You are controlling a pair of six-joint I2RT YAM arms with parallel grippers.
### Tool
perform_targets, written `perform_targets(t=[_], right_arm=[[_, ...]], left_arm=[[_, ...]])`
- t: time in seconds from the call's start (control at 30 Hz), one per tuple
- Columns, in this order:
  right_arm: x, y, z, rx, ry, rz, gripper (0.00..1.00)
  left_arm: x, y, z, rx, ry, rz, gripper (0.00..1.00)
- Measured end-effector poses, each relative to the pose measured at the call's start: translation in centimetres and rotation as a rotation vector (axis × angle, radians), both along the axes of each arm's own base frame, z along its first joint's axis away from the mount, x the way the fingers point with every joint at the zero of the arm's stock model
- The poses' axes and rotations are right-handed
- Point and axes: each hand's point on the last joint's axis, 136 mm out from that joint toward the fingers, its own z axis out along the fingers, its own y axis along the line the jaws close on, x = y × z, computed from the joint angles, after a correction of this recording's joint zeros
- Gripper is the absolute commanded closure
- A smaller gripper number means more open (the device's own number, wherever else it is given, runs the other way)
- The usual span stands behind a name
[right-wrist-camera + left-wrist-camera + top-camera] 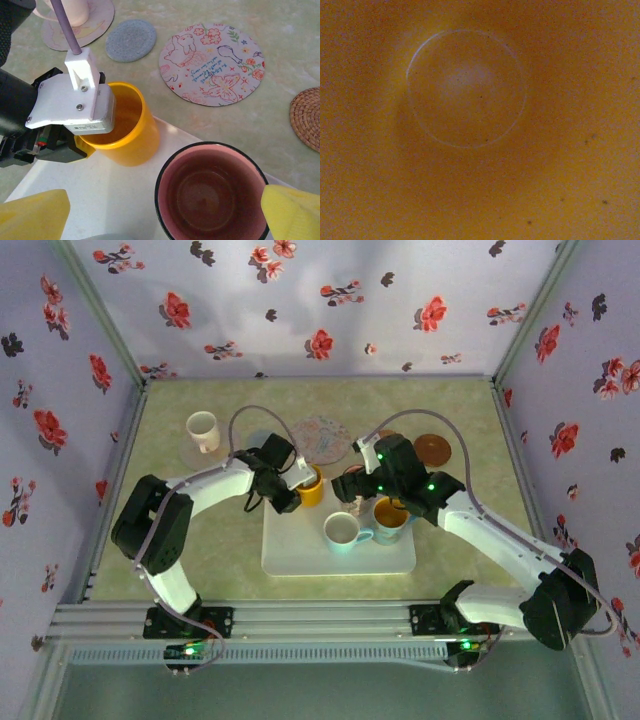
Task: Place the cup by the coaster
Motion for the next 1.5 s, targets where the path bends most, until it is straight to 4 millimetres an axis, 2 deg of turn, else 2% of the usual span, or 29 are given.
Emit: perform_targets(t=[0.13, 0.2, 0.23, 0.77, 1.2, 1.5], right_arm=[[-0.2, -0.1, -0.1, 0.001, -0.001, 0.0, 0.01], [-0.2, -0.1, -0.1, 0.002, -0.002, 0.0, 0.01], [-0.2, -0.1, -0.1, 0.002, -0.003, 0.0, 0.01], [-0.2, -0.2, 0.5, 0.017, -0.024, 0.001, 0.01], [-0.1, -0.2, 0.8, -0.011, -0.066, 0.038, 0.01], [0.3, -0.3, 0.9, -0.012, -0.08, 0.045, 0.01]], left_arm=[[0.0, 0.0, 0.0, 0.0, -0.001, 0.0, 0.9], [0.0, 0.0, 0.0, 0.002, -0.002, 0.001, 0.99], [0.0, 0.0, 0.0, 0.002, -0.002, 0.001, 1.0], [0.8, 0.7, 0.6, 0.041, -0.038, 0.048, 1.0], [3.9, 0.8, 5.6, 0.025, -0.191, 0.147, 1.0], [7.0, 1.1, 10.8, -0.003, -0.308, 0.262, 1.0]])
